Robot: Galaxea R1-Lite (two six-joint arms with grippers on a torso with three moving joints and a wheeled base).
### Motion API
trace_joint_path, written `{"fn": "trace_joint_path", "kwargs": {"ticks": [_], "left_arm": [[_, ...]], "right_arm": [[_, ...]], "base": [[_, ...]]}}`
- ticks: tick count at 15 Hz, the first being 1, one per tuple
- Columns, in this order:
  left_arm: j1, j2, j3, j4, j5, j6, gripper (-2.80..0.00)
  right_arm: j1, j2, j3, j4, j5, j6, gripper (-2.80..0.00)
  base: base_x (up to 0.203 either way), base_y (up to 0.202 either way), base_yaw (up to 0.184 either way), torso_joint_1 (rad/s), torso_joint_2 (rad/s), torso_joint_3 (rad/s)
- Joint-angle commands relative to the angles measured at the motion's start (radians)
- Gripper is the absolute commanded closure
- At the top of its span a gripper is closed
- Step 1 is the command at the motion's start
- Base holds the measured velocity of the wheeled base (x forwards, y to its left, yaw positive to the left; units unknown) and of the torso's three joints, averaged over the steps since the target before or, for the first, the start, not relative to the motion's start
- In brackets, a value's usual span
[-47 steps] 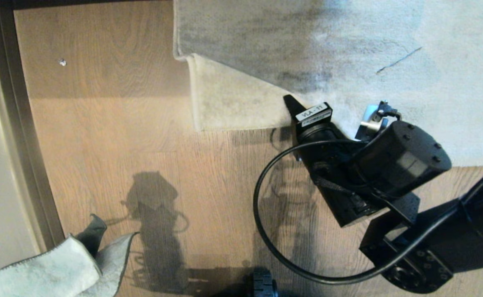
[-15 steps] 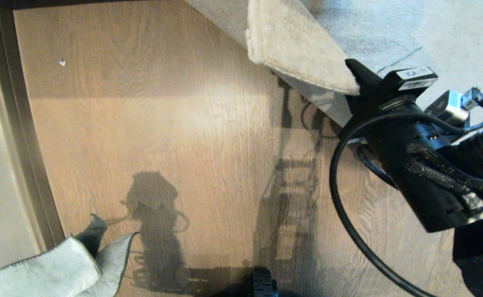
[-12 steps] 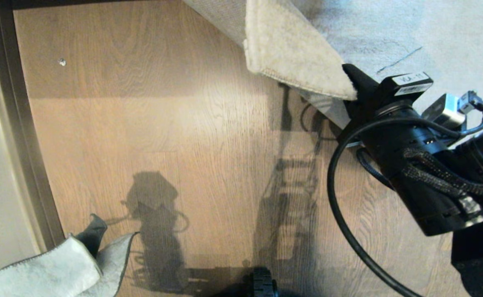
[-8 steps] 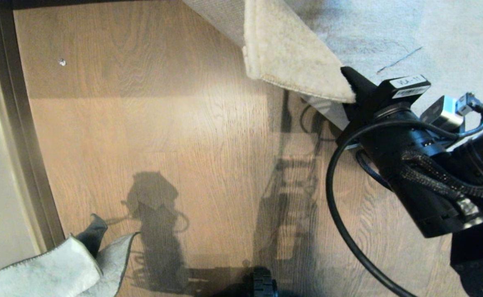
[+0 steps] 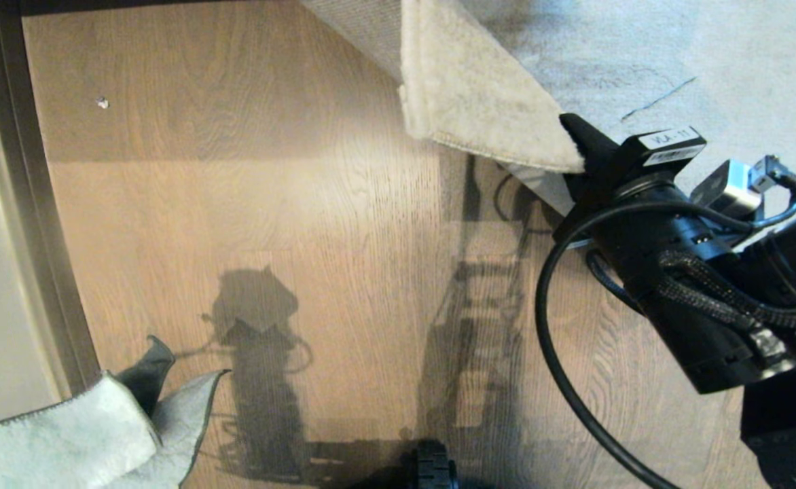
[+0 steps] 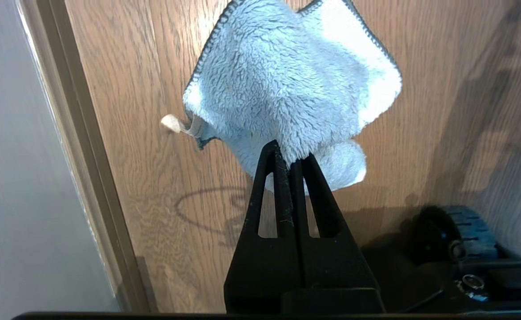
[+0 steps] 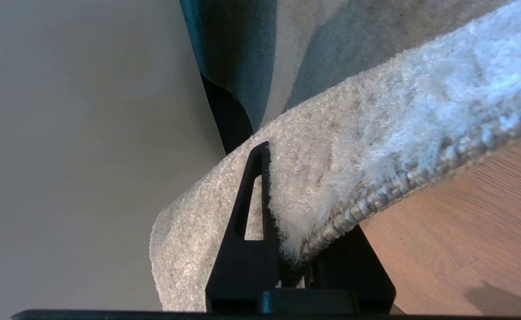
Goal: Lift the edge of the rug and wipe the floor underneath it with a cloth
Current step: Lift up the carpet
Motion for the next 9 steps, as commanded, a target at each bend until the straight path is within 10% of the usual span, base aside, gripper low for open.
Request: {"fn": "trace_joint_path", "kwargs": {"ticks": [1, 9], "left_arm": [[0.0, 0.091, -0.055, -0.001, 0.0, -0.009, 0.0], [0.001, 0.422, -0.229, -0.006, -0.03, -0.031, 0.0]], "right_arm": [[0.0, 0.001, 0.003, -0.048, -0.003, 0.004, 0.0], [0.0, 0.01, 0.0, -0.048, -0.003, -0.002, 0.0]], "base": [[0.0, 0.0, 0.0, 0.0, 0.0, 0.0], [0.0, 0.0, 0.0, 0.0, 0.0, 0.0]]}}
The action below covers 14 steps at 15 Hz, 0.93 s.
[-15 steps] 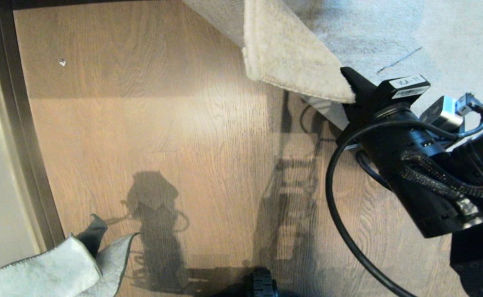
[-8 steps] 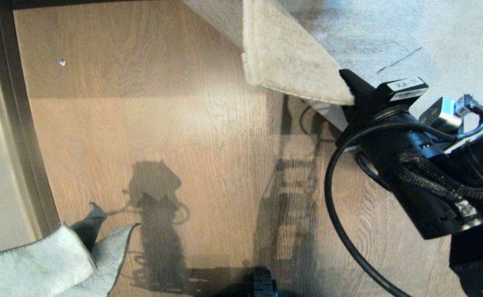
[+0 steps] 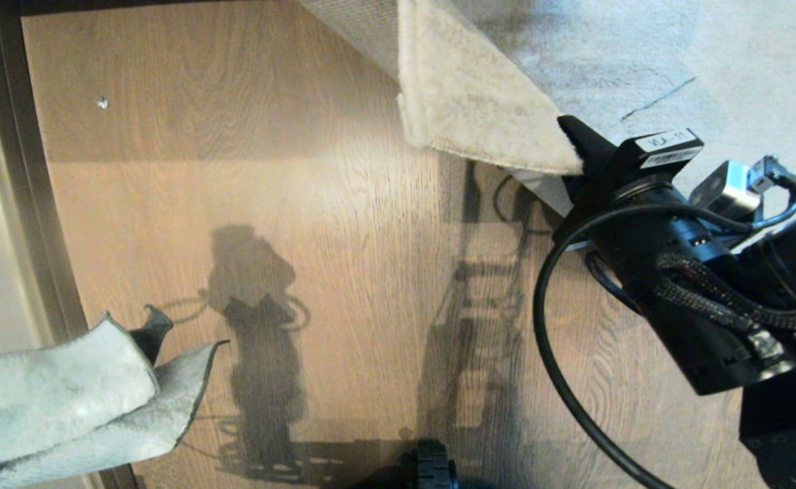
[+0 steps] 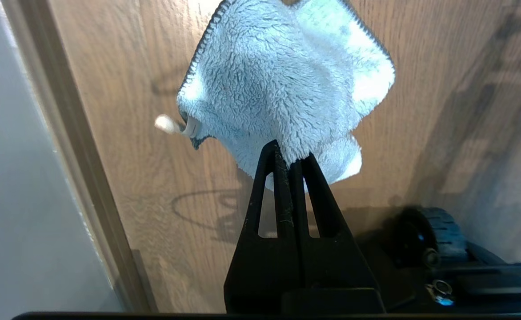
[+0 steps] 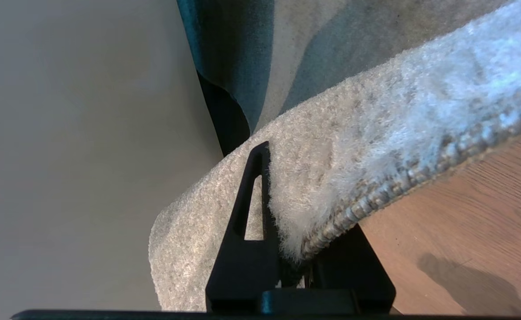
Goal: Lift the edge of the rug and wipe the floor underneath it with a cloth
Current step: Lift up the carpet
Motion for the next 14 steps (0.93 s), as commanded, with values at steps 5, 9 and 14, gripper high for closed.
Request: {"fn": "trace_joint_path", "kwargs": {"ticks": [5, 9, 14], "left_arm": [[-0.002, 0.249, -0.059, -0.036, -0.035, -0.01, 0.0], [-0.028, 0.422, -0.062, -0.177, -0.046, -0.015, 0.0], [-0.254, 0.627, -0.121, -0.318, 0.0, -0.1, 0.0]], "right_arm": [[0.0, 0.033, -0.006, -0.048, -0.002, 0.007, 0.0], [0.0, 0.056, -0.03, -0.048, -0.002, 0.007, 0.0], [0.0, 0.059, -0.031, -0.048, -0.002, 0.005, 0.0]], "base": [[0.0, 0.0, 0.0, 0.0, 0.0, 0.0], [0.0, 0.0, 0.0, 0.0, 0.0, 0.0], [0.0, 0.0, 0.0, 0.0, 0.0, 0.0]]}}
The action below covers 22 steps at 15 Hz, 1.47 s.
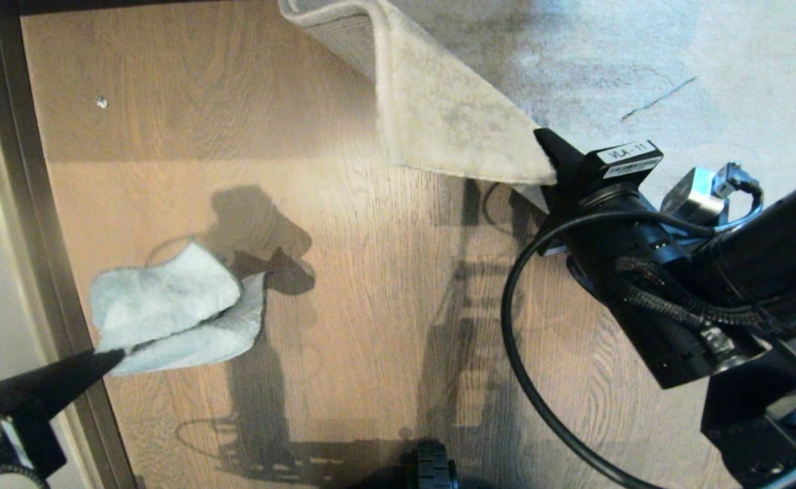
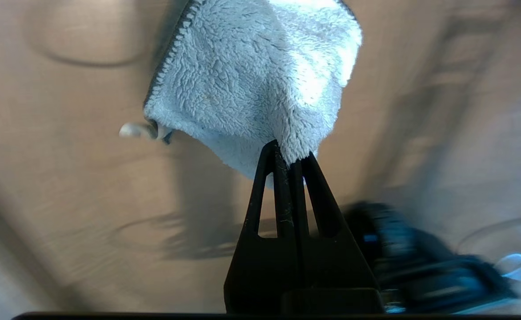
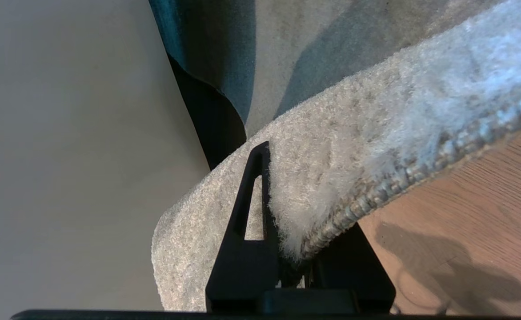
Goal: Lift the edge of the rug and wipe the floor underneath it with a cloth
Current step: Wipe the floor under the carpet with a rag
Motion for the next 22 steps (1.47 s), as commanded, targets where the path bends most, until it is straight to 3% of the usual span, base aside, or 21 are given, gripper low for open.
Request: {"fn": "trace_joint_path", "kwargs": {"ticks": [1, 5, 7, 9, 14, 22], "left_arm": [[-0.117, 0.148, -0.051, -0.042, 0.053, -0.049, 0.0], [-0.367, 0.325, -0.17, -0.097, 0.236, -0.211, 0.0], [-0.463, 0.43, -0.239, -0.13, 0.347, -0.314, 0.0], [-0.524, 0.523, -0.304, -0.166, 0.418, -0.4, 0.0], [-0.546, 0.683, -0.405, -0.245, 0.466, -0.555, 0.0], [-0.523, 0.862, -0.635, -0.249, 0.552, -0.686, 0.0]], "right_arm": [[0.0, 0.003, -0.001, -0.048, -0.002, 0.007, 0.0], [-0.012, 0.016, -0.037, -0.048, -0.003, -0.009, 0.0], [-0.018, 0.018, -0.042, -0.048, -0.002, -0.012, 0.0], [-0.02, 0.024, -0.042, -0.048, -0.004, -0.013, 0.0], [-0.044, 0.022, -0.042, -0.048, -0.002, -0.013, 0.0], [-0.06, 0.025, -0.042, -0.048, -0.004, -0.013, 0.0]], "base": [[0.0, 0.0, 0.0, 0.0, 0.0, 0.0], [0.0, 0.0, 0.0, 0.0, 0.0, 0.0], [0.0, 0.0, 0.0, 0.0, 0.0, 0.0], [0.0, 0.0, 0.0, 0.0, 0.0, 0.0], [0.0, 0.0, 0.0, 0.0, 0.0, 0.0], [0.0, 0.0, 0.0, 0.0, 0.0, 0.0]]}}
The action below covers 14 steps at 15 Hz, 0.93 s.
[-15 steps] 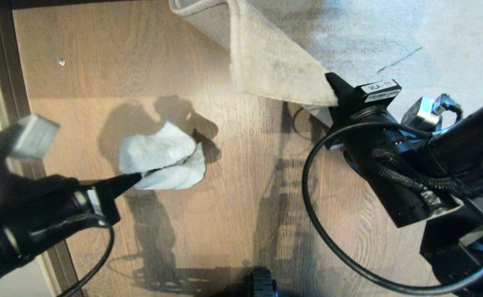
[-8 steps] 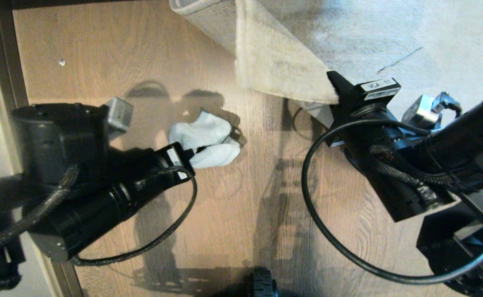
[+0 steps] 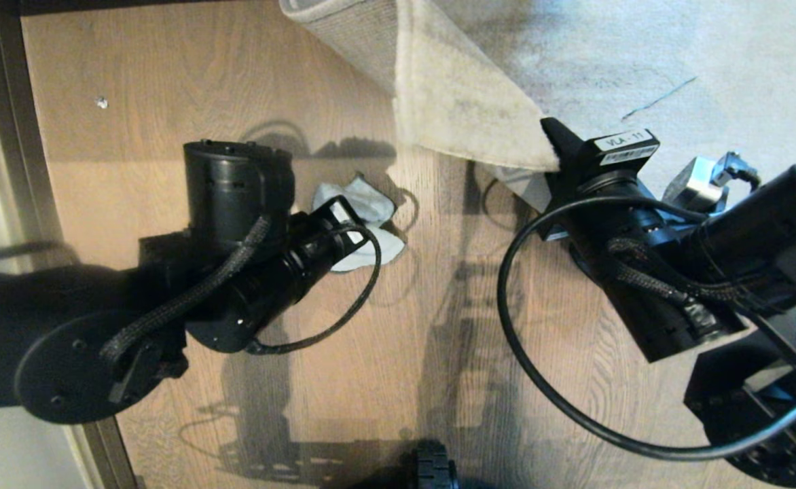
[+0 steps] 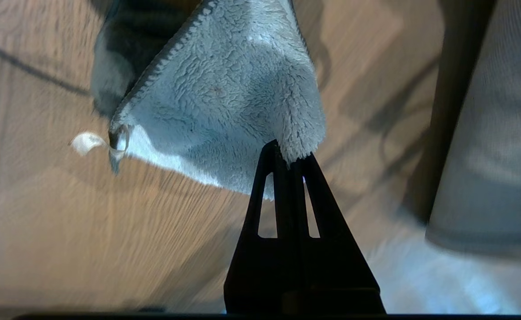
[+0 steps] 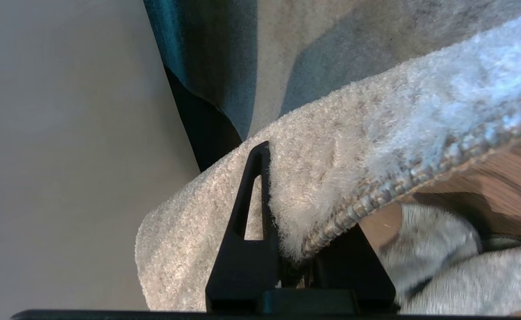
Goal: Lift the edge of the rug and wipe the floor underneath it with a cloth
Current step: Wipe the floor under the carpet with a rag
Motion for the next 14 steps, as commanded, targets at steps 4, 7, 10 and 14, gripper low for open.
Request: {"fn": "trace_joint_path", "kwargs": {"ticks": [4, 7, 10, 14], "left_arm": [[0.085, 0.072, -0.143, -0.005, 0.003, -0.011, 0.0], [0.146, 0.068, -0.199, -0.004, 0.007, -0.021, 0.0], [0.213, 0.027, -0.218, -0.003, 0.006, -0.016, 0.0], [0.293, -0.055, -0.208, 0.01, 0.006, -0.015, 0.0]], "right_arm": [[-0.006, -0.001, 0.002, -0.047, -0.004, 0.003, 0.0], [-0.006, 0.001, 0.004, -0.047, -0.004, 0.003, 0.0], [-0.005, -0.006, 0.005, -0.047, -0.004, 0.003, 0.0], [-0.005, -0.004, 0.007, -0.047, -0.004, 0.003, 0.0]], "base": [[0.0, 0.0, 0.0, 0.0, 0.0, 0.0], [0.0, 0.0, 0.0, 0.0, 0.0, 0.0], [0.0, 0.0, 0.0, 0.0, 0.0, 0.0], [0.0, 0.0, 0.0, 0.0, 0.0, 0.0]]}}
